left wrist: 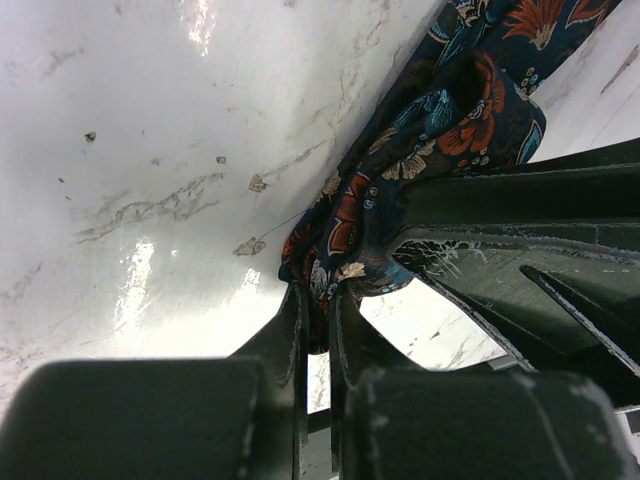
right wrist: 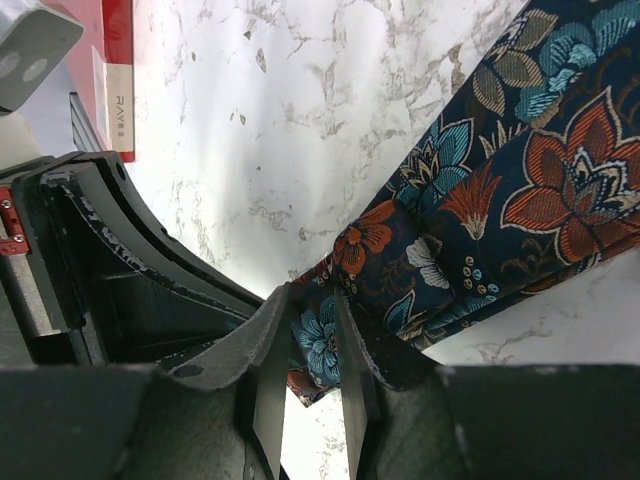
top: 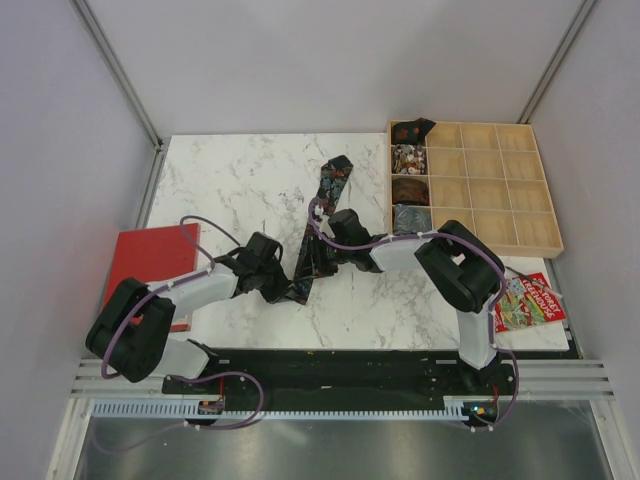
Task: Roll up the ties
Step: Roll the tie at the center of the board.
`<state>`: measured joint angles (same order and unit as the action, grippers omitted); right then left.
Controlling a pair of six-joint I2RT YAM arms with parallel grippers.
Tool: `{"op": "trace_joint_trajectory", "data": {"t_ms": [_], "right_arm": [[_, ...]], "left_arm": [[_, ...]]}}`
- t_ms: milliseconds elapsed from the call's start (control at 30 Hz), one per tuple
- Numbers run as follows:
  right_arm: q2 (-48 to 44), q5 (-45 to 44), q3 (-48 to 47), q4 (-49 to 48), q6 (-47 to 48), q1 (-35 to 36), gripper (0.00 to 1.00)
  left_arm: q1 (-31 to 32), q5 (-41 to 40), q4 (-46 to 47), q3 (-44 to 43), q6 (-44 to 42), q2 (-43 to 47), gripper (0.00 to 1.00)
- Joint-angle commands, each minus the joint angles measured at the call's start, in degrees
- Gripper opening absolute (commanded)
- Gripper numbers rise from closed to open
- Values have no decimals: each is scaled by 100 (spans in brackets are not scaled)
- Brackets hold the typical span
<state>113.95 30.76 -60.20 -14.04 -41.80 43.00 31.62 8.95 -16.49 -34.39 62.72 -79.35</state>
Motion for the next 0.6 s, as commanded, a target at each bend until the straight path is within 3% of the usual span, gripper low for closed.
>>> {"op": "trace_joint_trajectory", "data": {"t_ms": [0,367,567], "right_arm": [[-215,-211,-131,701,102,6,33],[-1050,-369,-343,1167,-12,50,34],[-1191,-519,-290,1193,-65,217,34]], "left_arm": [[29,220,-546,-112,-427,112,2],[64,423,-1839,-85,-357,1509,2],[64,625,-2077,20,-269,2020,2]]}}
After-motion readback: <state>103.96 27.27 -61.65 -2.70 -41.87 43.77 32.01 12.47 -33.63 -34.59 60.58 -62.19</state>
